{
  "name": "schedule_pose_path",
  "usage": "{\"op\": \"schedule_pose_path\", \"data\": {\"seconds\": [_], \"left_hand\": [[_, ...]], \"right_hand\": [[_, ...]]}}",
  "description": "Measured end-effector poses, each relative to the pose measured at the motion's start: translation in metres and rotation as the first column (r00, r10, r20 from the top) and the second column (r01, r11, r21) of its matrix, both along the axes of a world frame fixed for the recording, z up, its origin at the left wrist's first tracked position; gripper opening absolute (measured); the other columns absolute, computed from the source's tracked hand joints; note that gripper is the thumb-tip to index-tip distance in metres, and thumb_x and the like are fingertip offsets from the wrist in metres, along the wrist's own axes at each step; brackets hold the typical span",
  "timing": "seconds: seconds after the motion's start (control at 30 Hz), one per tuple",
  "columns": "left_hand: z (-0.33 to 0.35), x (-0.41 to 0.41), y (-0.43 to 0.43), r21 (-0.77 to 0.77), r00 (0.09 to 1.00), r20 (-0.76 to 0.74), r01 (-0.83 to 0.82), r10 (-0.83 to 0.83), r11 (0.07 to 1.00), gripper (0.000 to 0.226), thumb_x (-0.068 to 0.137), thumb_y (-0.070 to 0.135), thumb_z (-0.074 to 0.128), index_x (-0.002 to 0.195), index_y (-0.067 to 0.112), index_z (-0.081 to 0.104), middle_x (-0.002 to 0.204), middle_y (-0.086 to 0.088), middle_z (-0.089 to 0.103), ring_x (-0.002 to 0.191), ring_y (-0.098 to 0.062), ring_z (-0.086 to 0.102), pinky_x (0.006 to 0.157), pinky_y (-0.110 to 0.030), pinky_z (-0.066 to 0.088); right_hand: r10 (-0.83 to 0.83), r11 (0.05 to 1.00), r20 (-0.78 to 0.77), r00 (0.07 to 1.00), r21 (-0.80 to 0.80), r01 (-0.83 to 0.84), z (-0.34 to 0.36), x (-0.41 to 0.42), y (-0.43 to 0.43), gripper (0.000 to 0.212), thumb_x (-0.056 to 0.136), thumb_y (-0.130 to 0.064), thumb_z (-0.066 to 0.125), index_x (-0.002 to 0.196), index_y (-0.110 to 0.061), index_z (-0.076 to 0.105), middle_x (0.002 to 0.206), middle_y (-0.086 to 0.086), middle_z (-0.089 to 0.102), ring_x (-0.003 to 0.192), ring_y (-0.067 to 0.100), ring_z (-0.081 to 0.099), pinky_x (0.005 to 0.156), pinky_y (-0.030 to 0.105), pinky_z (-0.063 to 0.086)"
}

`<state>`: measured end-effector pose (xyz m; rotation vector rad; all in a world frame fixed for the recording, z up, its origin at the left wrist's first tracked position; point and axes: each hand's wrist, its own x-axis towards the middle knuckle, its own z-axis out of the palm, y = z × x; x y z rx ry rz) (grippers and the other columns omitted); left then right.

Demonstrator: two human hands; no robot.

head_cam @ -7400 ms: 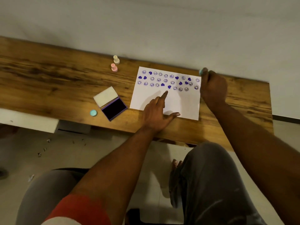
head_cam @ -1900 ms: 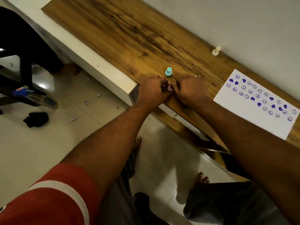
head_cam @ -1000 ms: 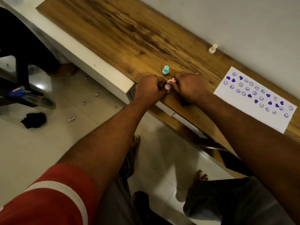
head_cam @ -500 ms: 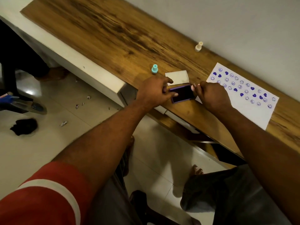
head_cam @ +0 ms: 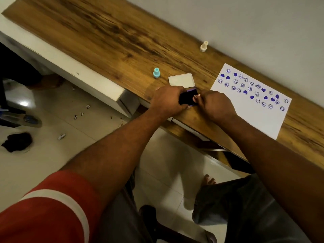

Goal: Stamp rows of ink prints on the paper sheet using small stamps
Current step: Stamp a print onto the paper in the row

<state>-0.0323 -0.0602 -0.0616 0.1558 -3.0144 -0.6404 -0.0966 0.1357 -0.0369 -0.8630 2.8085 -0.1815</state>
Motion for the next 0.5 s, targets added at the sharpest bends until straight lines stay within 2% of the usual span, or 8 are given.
{"op": "schedule_pose_path", "data": {"seconds": [0.1, 0.17, 0.27, 0.37, 0.4, 0.43, 0.5], "left_hand": [[-0.001, 0.000, 0.000, 0.024, 1.000, 0.006, -0.012, 0.012, 1.000, 0.063, 0.078, 0.063, 0.080, 0.132, 0.031, 0.069, 0.111, 0.001, 0.076, 0.104, -0.022, 0.068, 0.077, -0.034, 0.041], [0.000, 0.000, 0.001, 0.041, 1.000, 0.020, -0.014, 0.013, 0.999, 0.064, 0.078, 0.061, 0.082, 0.133, 0.031, 0.069, 0.112, 0.001, 0.076, 0.106, -0.022, 0.067, 0.079, -0.034, 0.040], [-0.001, -0.001, 0.001, 0.059, 0.999, 0.043, -0.029, 0.026, 0.998, 0.068, 0.077, 0.064, 0.082, 0.135, 0.032, 0.068, 0.117, 0.002, 0.075, 0.110, -0.022, 0.066, 0.081, -0.034, 0.044], [-0.001, -0.001, 0.000, 0.065, 0.996, 0.080, -0.032, 0.027, 0.997, 0.071, 0.076, 0.068, 0.080, 0.137, 0.033, 0.066, 0.119, 0.002, 0.075, 0.111, -0.022, 0.066, 0.085, -0.036, 0.050], [-0.001, -0.001, 0.001, 0.068, 0.996, 0.079, -0.034, 0.028, 0.997, 0.071, 0.076, 0.068, 0.081, 0.136, 0.033, 0.067, 0.117, 0.003, 0.075, 0.110, -0.021, 0.067, 0.083, -0.036, 0.050], [0.000, -0.002, 0.001, 0.067, 0.997, 0.077, -0.036, 0.031, 0.997, 0.069, 0.076, 0.067, 0.081, 0.134, 0.033, 0.068, 0.114, 0.004, 0.075, 0.107, -0.021, 0.067, 0.081, -0.034, 0.049], [-0.001, -0.003, 0.000, 0.078, 0.997, 0.066, -0.040, 0.035, 0.996, 0.065, 0.075, 0.064, 0.082, 0.131, 0.033, 0.069, 0.110, 0.004, 0.075, 0.105, -0.020, 0.067, 0.078, -0.032, 0.044]], "right_hand": [[0.041, 0.992, 0.028, 0.999, 0.119, -0.044, 0.011, -0.004, -0.008, 0.048, 0.109, -0.048, 0.035, 0.118, -0.011, 0.064, 0.106, 0.016, 0.071, 0.089, 0.031, 0.067, 0.072, 0.033, 0.044], [0.069, 0.988, -0.014, 0.998, 0.137, -0.066, 0.030, -0.005, -0.015, 0.048, 0.110, -0.047, 0.034, 0.119, -0.011, 0.064, 0.106, 0.016, 0.070, 0.088, 0.030, 0.066, 0.071, 0.033, 0.043], [0.006, 0.994, -0.244, 0.970, -0.100, -0.031, 0.077, -0.014, -0.023, 0.054, 0.108, -0.054, 0.033, 0.103, -0.012, 0.068, 0.091, 0.014, 0.070, 0.074, 0.031, 0.063, 0.063, 0.032, 0.040], [-0.084, 0.971, -0.570, 0.817, -0.231, -0.062, 0.102, -0.024, -0.030, 0.053, 0.108, -0.054, 0.036, 0.096, -0.013, 0.066, 0.078, 0.010, 0.067, 0.063, 0.030, 0.062, 0.057, 0.029, 0.035], [-0.082, 0.971, -0.573, 0.816, -0.231, -0.064, 0.098, -0.021, -0.034, 0.048, 0.108, -0.050, 0.040, 0.096, -0.012, 0.065, 0.078, 0.010, 0.067, 0.063, 0.031, 0.062, 0.056, 0.029, 0.033], [-0.038, 0.980, -0.480, 0.876, -0.188, -0.061, 0.086, -0.014, -0.036, 0.043, 0.108, -0.045, 0.042, 0.100, -0.011, 0.065, 0.084, 0.012, 0.068, 0.069, 0.032, 0.064, 0.057, 0.030, 0.036], [0.062, 0.993, -0.178, 0.982, 0.110, -0.043, 0.043, 0.007, -0.035, 0.038, 0.110, -0.037, 0.039, 0.120, -0.008, 0.062, 0.106, 0.015, 0.069, 0.091, 0.034, 0.067, 0.068, 0.038, 0.048]]}}
